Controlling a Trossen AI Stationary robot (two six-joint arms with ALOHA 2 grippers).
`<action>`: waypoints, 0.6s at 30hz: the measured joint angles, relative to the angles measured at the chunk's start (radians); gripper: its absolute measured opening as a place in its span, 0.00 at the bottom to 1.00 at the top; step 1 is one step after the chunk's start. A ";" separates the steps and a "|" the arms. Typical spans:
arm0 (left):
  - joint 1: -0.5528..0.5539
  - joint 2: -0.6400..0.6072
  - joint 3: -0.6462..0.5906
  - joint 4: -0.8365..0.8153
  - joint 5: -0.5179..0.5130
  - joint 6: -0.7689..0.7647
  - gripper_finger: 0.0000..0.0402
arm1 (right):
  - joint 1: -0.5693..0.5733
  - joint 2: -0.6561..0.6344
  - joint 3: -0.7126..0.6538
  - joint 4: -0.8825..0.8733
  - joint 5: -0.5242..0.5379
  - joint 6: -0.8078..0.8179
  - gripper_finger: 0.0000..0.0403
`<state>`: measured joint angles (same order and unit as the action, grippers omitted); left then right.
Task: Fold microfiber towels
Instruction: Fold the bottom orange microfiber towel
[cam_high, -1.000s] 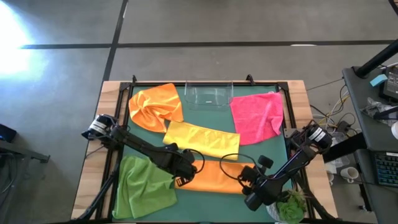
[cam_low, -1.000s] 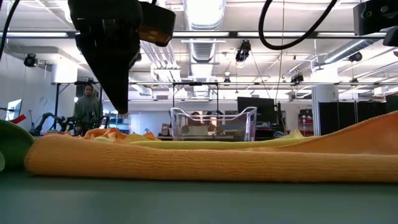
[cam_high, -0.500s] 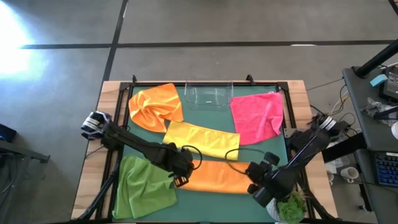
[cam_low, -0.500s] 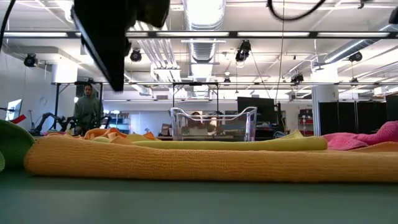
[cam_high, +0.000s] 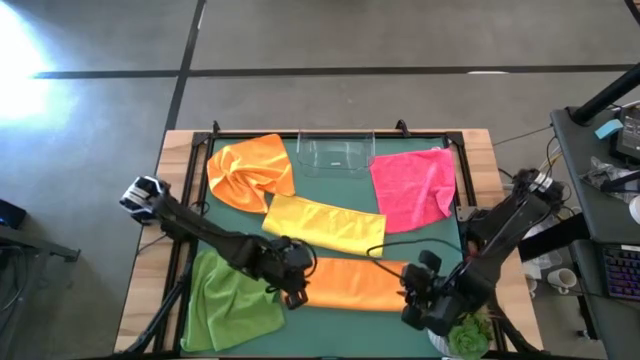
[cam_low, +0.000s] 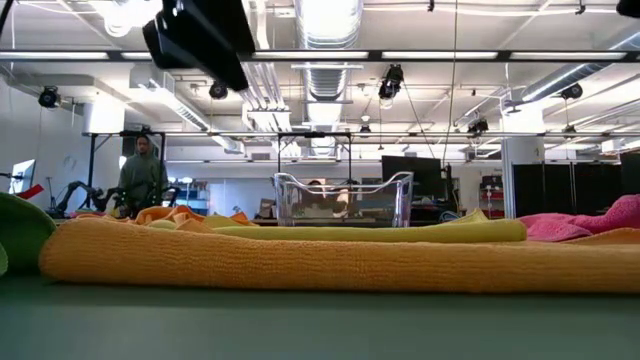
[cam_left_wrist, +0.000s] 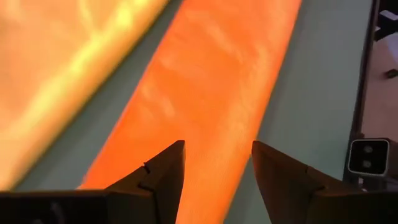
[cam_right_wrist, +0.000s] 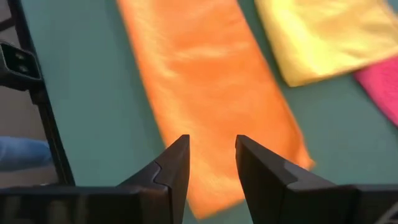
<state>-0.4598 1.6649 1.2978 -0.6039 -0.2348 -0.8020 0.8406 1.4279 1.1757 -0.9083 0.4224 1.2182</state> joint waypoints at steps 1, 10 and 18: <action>-0.006 0.010 -0.013 0.022 0.000 -0.003 0.43 | -0.001 0.010 -0.012 0.034 -0.004 -0.003 0.30; -0.102 0.025 -0.066 0.043 0.108 -0.122 0.43 | 0.000 0.102 -0.065 0.307 -0.074 -0.065 0.30; -0.231 0.025 -0.066 0.035 0.164 -0.212 0.43 | -0.001 0.161 -0.029 0.369 -0.085 -0.191 0.30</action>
<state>-0.6912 1.6901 1.2316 -0.5689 -0.0711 -1.0137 0.8394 1.5890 1.1463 -0.5396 0.3378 1.0276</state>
